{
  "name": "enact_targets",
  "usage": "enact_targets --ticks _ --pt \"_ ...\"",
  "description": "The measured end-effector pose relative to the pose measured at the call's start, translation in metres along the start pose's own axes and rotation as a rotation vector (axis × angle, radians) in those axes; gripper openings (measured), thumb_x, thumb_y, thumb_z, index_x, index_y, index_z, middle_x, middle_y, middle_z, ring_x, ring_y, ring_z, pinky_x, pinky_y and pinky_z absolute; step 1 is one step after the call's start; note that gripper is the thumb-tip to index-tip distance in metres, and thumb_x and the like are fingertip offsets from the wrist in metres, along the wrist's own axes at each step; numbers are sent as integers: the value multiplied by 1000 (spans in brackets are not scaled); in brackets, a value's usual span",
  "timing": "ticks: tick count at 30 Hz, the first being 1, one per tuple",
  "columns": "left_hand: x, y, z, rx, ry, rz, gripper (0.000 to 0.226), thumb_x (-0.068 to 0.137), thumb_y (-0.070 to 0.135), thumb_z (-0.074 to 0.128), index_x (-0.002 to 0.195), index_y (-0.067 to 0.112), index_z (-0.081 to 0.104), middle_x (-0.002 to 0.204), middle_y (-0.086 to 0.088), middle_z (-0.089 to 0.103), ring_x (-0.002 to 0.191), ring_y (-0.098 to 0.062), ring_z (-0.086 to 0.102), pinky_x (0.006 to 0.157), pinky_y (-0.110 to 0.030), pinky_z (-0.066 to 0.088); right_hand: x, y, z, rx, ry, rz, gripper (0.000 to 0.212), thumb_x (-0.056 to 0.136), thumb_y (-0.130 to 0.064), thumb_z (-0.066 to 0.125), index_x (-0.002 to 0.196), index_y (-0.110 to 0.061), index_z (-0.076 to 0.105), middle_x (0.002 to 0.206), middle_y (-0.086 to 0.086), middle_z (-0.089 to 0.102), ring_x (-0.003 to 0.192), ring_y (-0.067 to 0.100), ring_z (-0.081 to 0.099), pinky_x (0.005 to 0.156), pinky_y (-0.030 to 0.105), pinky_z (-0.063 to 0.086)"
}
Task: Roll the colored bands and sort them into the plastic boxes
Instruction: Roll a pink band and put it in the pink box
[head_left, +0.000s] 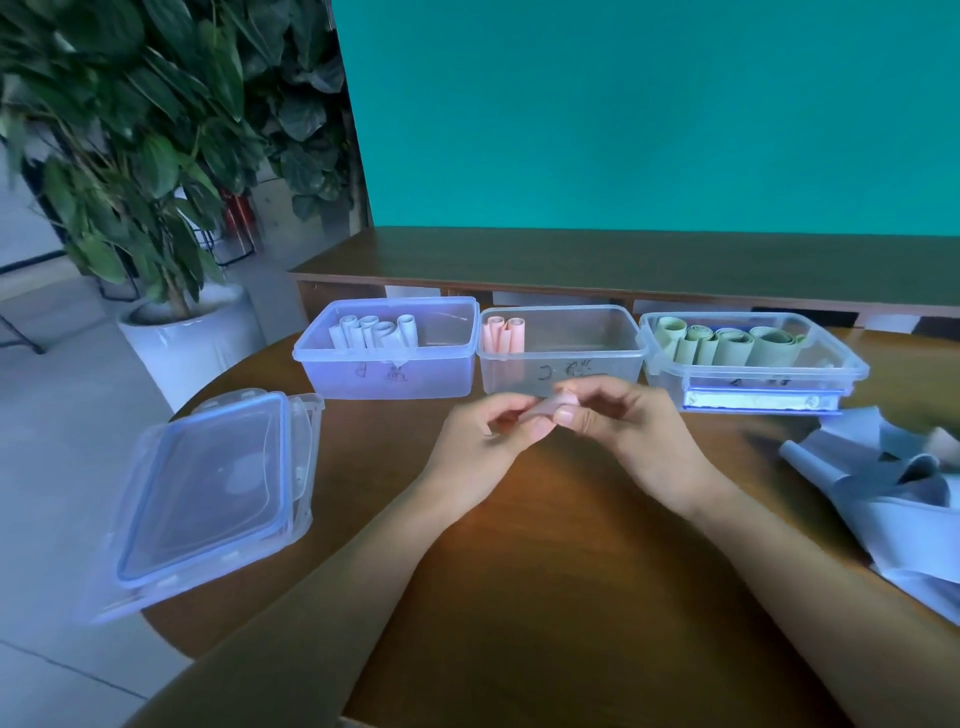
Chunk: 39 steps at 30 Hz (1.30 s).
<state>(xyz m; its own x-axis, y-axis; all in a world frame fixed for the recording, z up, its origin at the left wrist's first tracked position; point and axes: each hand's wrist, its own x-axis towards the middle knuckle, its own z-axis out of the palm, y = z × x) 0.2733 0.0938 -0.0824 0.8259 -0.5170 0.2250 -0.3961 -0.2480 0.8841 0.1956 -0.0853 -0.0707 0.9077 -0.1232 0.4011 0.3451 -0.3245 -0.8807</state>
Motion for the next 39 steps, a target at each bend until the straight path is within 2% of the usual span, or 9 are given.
enact_targets --ticks 5,11,14,16,18,22,27,33,39 --pt "9 13 -4 -122 26 45 33 92 44 68 122 30 69 109 17 72 108 -3 64 91 -22 53 13 -18 -17 114 34 57 20 83 -8 76 103 -8 74 95 5 77 85 13 71 81 24 57" --pt "32 21 3 -121 161 74 42 92 50 65 130 32 63 119 18 68 109 -2 63 91 -28 56 58 -34 -34 -51 -19 20 25 77 -12 78 100 -2 74 89 12 78 76 19 73 76 27 60" --pt "40 24 8 -28 299 86 57 88 64 55 134 32 59 117 10 70 98 -12 69 70 -14 56 87 -35 -41 -96 17 30 21 81 -5 78 101 2 74 89 15 77 79 23 75 77 30 62" --pt "44 20 9 -25 362 54 47 92 54 56 133 31 59 101 2 74 77 -13 70 54 -10 48 108 -31 -47 -171 53 29 18 82 -6 79 99 0 76 89 14 78 81 24 75 75 30 62" --pt "49 13 9 -23 403 8 40 97 46 57 134 31 59 84 2 73 61 -9 66 49 -11 47 129 -22 -51 -272 74 68 17 81 -10 83 97 -4 78 90 9 78 82 22 74 75 31 61" --pt "60 -6 11 131 438 -25 37 99 44 55 131 26 64 82 5 73 59 -8 66 56 -17 54 160 1 -50 -496 60 176 15 82 -14 83 96 -12 80 91 2 78 85 25 74 84 36 61" --pt "63 -15 15 197 424 12 30 99 40 56 123 26 68 105 7 72 88 -16 70 77 -33 62 183 23 -39 -684 -14 217 19 87 -8 77 106 -10 79 105 6 76 87 17 69 98 32 55" --pt "65 -13 12 193 401 20 26 100 36 56 119 25 70 104 18 65 94 -9 68 87 -28 59 197 36 -25 -791 -68 242 14 89 -12 76 103 -13 78 106 4 74 95 19 68 95 29 54" --pt "65 -12 11 190 387 30 28 101 34 54 122 25 69 107 11 70 97 -12 67 88 -24 57 200 35 -16 -840 -70 245 11 89 -17 76 93 -19 66 101 8 67 92 25 64 88 37 55"
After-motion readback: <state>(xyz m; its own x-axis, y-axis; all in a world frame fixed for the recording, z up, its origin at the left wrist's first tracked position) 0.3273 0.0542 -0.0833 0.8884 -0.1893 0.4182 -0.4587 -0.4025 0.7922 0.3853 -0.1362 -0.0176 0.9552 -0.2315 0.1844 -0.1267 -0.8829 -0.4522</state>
